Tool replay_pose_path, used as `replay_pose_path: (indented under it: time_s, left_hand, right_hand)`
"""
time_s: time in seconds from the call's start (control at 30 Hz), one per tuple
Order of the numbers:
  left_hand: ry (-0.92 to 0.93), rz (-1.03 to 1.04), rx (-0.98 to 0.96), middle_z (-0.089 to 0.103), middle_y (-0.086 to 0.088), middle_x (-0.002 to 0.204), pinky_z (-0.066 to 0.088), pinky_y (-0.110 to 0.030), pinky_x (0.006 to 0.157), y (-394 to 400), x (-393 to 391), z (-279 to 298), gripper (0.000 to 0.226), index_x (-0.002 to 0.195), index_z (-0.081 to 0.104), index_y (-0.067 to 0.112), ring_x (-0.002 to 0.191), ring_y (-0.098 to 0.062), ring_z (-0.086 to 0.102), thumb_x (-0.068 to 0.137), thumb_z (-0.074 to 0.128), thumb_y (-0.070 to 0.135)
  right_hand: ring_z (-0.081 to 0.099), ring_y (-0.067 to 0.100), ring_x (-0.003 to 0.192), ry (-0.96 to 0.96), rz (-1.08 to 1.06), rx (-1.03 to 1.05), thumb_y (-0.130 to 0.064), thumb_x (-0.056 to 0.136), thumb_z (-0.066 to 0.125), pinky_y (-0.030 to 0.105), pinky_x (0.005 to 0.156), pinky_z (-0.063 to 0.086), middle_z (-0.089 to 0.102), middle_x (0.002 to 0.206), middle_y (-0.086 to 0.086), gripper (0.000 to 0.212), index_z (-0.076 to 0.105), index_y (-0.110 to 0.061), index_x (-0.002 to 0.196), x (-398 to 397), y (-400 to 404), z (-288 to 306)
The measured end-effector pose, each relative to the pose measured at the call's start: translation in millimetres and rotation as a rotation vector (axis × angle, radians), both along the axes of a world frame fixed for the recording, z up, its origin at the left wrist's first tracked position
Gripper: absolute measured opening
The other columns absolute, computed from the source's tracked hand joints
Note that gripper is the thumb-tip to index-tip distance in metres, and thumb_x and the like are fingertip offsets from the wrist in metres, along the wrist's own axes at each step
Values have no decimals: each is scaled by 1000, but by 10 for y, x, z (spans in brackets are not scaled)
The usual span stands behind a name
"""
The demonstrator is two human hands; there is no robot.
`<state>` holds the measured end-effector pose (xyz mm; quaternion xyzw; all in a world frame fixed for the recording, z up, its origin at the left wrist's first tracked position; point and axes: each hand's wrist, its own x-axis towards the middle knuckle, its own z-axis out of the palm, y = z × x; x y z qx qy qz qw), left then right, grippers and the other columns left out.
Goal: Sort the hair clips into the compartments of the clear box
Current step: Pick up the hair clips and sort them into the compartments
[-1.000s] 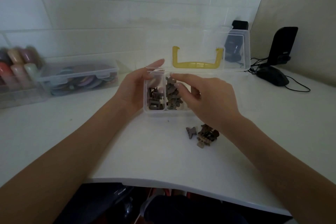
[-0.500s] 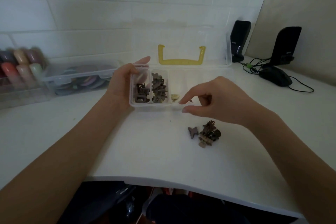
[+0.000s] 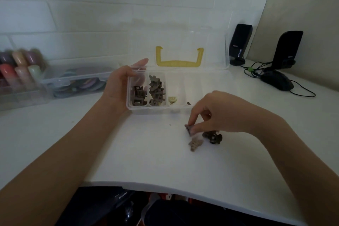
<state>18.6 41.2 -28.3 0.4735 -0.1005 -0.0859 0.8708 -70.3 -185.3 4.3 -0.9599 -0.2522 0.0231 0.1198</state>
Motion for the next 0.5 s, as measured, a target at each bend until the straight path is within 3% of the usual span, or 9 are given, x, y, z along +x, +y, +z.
replay_pose_path:
  time_s: [0.1,0.2,0.3,0.4,0.5]
  left_hand:
    - [-13,-12,10,64,-5,99,51,-36,75,14,9,-4,49,106,68,17,78,-20,67,65,43,11]
    - [-25,-21,22,60,-5,104,48,-39,84,20,14,14,48,98,75,20,90,-23,58,58,50,12]
    - [-72,-99,36,51,-9,103,47,-40,84,4,-2,9,66,100,75,21,96,-28,46,33,73,18]
    - [-94,-148,31,41,-9,99,43,-38,80,-12,2,2,72,102,73,20,93,-29,40,31,76,22]
    - [-91,-149,37,44,-7,95,44,-39,82,2,8,13,69,101,74,20,93,-30,42,32,72,17]
  right_hand:
    - [36,8,40,-73,51,255,-45,68,74,16,44,26,49,45,-6,20,73,-29,80,-31,37,39]
    - [36,10,40,-255,-11,451,-41,69,74,16,46,28,46,44,-6,20,71,-26,81,-14,26,44]
    - [40,11,39,-437,-137,475,-39,75,72,25,48,36,49,43,-4,18,63,-25,83,37,0,-11]
    - [43,12,41,-549,-237,476,-38,79,68,26,50,38,47,41,-5,17,55,-27,82,83,-38,-46]
    - [42,12,40,-568,-293,419,-40,81,66,25,50,39,46,42,-6,15,54,-31,82,107,-82,-47]
